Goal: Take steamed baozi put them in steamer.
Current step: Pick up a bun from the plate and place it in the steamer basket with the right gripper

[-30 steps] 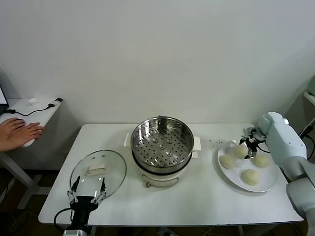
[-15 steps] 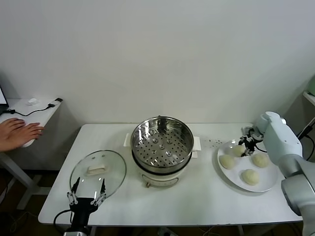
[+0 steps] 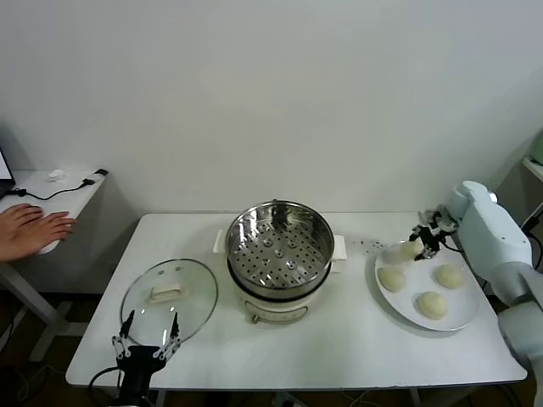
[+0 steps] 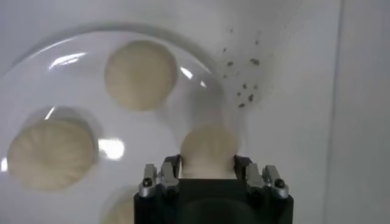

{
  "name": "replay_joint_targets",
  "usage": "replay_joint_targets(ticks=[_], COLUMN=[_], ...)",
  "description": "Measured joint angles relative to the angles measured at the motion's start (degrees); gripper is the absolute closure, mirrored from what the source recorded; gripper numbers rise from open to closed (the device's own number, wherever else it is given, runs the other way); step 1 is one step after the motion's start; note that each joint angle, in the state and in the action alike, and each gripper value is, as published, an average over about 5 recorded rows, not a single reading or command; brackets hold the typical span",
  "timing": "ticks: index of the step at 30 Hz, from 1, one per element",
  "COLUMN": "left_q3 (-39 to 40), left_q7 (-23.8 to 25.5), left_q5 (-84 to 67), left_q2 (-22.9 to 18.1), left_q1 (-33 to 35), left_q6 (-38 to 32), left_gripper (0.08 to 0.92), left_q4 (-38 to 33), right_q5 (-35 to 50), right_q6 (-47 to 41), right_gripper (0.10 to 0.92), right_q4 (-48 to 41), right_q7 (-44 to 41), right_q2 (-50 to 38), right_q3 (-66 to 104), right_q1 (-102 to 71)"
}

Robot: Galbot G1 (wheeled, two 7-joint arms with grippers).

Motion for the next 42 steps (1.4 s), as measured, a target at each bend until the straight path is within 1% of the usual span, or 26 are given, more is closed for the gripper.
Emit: replay_joint_targets(ticks=[6,11,17,23,31,42], left_q3=[0.08,0.36,0.55,0.61,0.56,0.19], left_q7=[-0.04,-0.01,0.06,0.11,0.23,0.18], left_q5=[0.0,0.13,0.33,0.34,0.38,0.24], left_q2=[0.0,-0.02,-0.02,-0.02,0.06,0.08], left_q1=[0.39,0.42,0.95,1.71,2.32,2.74], left_q6=[-0.06,-0.19,-0.67,-1.13,-1.59,-1.55], left_gripper=[0.177,0.177,0.177,0.177,0.177,0.177], left_q4=[-0.08,0.14,0.27,0.28,0.47,0.3], right_q5=[7.84,11.27,12.18,10.35,5.88,-0.44], right_q6=[3.48,7.25,11.85,15.56,18.69,20.36], right_gripper=[0.431,0.426,0.427,0.424,0.431,0.43], right_q4=[7.79,14.36,21.89,27.16,29.15,25.24], right_q7=[-2.18,-2.78,-2.21,-0.43,2.14,4.2], right_q2=[-0.45,1.04,4.51,8.78,13.97,18.93], right_q3=[-12.29,-21.21,-28.03,-31.47,-33.53,-33.45], right_q1=[7.83,14.14,18.57,19.88,18.6,13.75])
